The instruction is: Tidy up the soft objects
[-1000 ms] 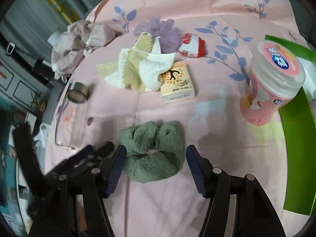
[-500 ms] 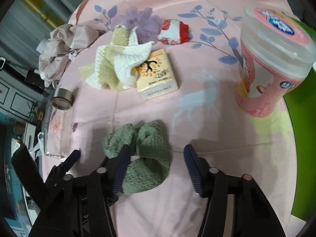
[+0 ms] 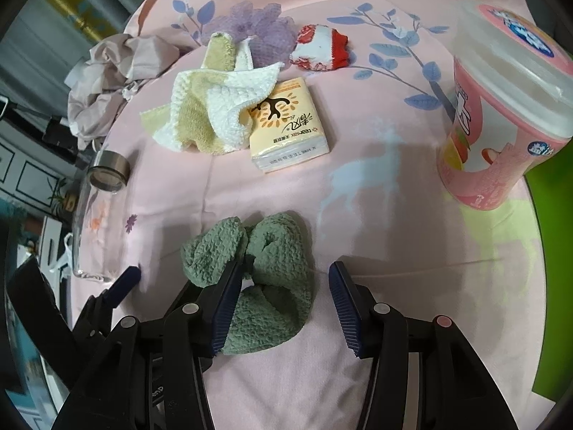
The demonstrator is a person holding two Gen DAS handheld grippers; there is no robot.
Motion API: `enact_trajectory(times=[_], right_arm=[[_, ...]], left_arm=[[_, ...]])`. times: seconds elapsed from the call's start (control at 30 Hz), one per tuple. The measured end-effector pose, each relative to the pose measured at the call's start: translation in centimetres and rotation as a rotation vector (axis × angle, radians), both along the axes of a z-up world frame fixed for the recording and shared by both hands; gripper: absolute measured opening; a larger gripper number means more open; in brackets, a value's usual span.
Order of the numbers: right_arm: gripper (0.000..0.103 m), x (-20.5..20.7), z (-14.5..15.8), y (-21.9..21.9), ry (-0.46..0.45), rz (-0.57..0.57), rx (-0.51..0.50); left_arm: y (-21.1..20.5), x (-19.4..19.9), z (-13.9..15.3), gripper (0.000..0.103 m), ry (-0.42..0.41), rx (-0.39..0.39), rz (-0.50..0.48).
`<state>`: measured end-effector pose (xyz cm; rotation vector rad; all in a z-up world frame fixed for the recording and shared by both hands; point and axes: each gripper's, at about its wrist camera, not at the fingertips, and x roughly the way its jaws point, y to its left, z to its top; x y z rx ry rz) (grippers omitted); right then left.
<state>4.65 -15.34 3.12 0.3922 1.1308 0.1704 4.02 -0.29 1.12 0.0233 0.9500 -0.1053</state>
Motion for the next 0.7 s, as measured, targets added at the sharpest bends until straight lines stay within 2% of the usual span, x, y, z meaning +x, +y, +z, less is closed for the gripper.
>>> enact_trajectory(times=[0.7], right_arm=[[0.054,0.0,0.03,0.26,0.0,0.006,-0.021]], left_arm=[[-0.05,0.01,-0.04,0.102,0.0,0.002,0.001]])
